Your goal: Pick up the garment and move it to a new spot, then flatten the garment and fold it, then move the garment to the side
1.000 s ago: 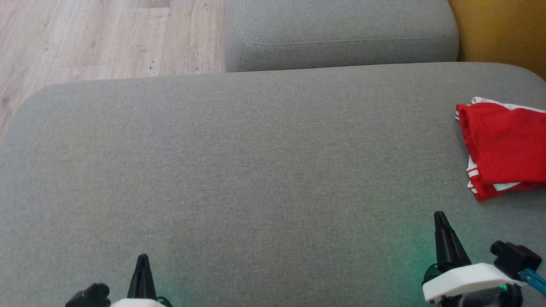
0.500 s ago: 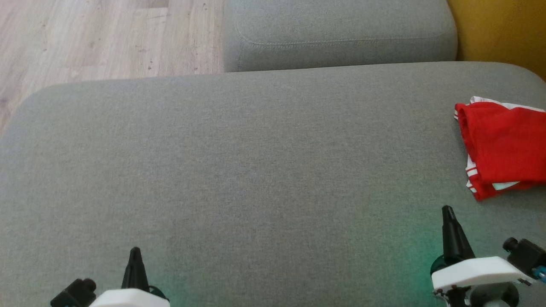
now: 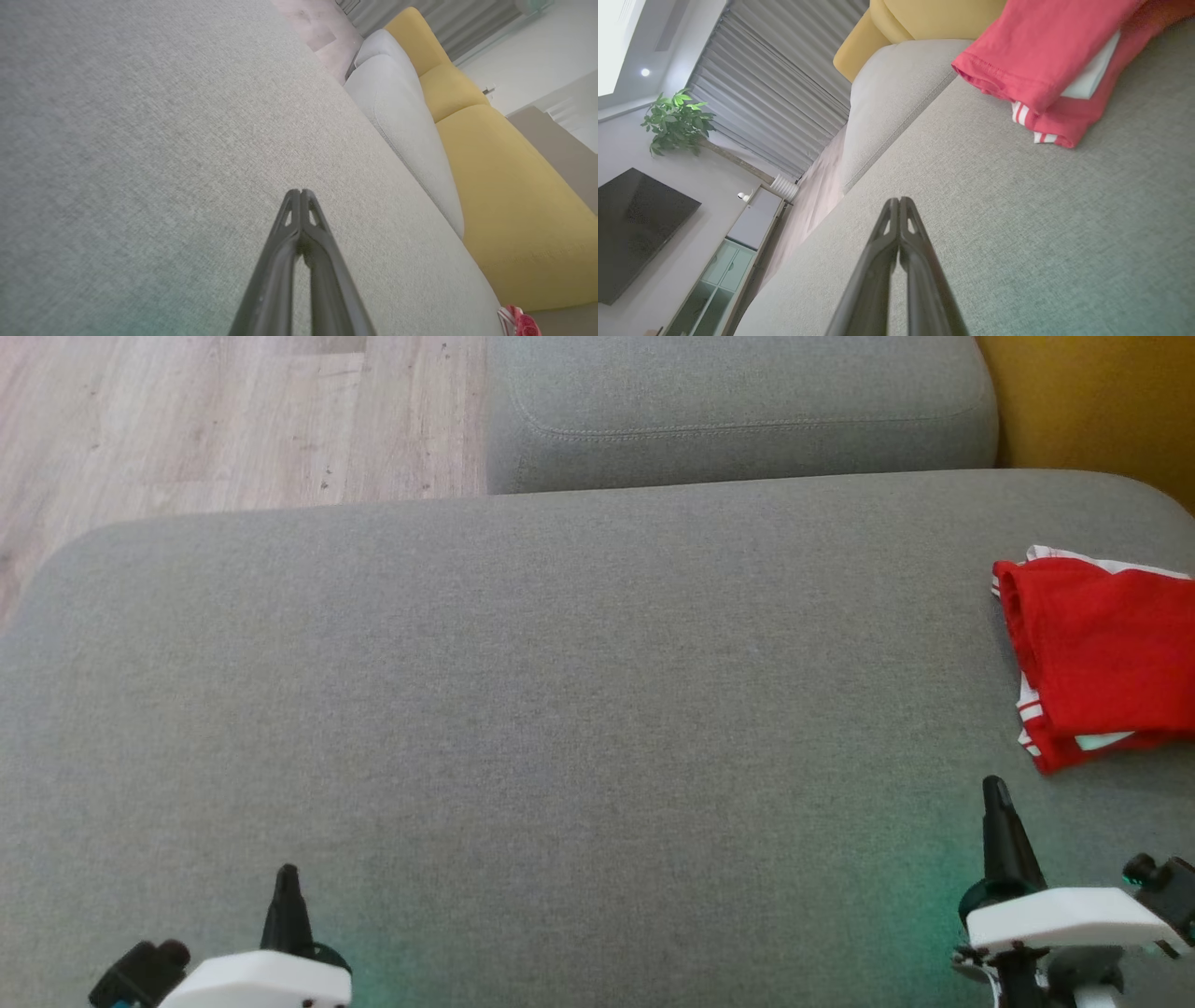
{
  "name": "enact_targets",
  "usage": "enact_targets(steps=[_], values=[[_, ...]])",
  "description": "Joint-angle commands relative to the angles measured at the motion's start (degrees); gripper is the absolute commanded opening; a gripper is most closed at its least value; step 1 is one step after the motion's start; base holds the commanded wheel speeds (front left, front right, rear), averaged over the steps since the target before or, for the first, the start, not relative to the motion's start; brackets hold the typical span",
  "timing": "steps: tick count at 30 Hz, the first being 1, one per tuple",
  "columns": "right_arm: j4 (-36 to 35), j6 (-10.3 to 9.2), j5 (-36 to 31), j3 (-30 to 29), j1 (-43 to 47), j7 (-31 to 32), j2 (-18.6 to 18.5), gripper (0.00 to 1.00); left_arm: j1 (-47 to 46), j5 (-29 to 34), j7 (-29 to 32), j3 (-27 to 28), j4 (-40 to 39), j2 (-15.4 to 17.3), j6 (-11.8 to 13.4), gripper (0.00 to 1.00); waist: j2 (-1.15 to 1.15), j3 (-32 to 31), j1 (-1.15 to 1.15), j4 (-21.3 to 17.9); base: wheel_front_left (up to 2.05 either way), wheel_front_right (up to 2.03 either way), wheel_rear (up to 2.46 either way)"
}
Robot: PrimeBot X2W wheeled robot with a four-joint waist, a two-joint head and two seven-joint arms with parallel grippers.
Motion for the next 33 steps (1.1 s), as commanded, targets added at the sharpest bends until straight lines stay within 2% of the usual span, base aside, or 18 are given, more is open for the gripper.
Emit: enact_targets(steps=[1,33], values=[[-1.76,-0.02,1.50,0.22,-3.20,0.35,-1.32,0.00,-3.26,-0.99,0.17,1.89,-1.32,0.18,-0.39,0.00,0.00,0.00,0.00,-0.01,0.00,0.00,0.00],[-1.50,-0.03,24.56,-1.92,-6.06,4.50,-1.48,0.00,-6.58,-16.91,5.62,10.01,-1.03,-2.59,-6.02,0.00,0.00,0.02,0.00,-0.49,0.00,0.00,0.00]])
